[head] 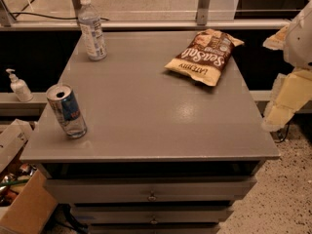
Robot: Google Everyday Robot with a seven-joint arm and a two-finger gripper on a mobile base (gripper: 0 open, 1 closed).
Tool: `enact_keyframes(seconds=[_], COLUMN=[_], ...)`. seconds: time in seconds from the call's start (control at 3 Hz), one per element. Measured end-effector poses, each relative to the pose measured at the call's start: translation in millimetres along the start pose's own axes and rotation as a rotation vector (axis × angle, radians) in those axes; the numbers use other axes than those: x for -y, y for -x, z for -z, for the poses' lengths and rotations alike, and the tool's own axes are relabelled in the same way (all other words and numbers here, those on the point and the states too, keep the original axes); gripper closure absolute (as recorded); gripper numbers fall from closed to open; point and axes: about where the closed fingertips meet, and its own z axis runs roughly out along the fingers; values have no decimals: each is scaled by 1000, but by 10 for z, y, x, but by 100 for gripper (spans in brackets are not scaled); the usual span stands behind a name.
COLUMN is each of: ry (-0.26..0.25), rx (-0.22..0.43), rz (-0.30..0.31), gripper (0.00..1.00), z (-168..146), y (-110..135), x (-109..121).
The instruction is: Pick brown chip bag
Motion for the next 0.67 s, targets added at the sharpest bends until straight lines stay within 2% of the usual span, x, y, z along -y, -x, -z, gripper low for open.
enact_keyframes(seconds=[0.33, 0.67], ry=[-43, -83], rx=[72, 137], rz=[-15, -43], gripper=[0, 0], z=[-360, -815], y=[80, 236], x=[167, 450])
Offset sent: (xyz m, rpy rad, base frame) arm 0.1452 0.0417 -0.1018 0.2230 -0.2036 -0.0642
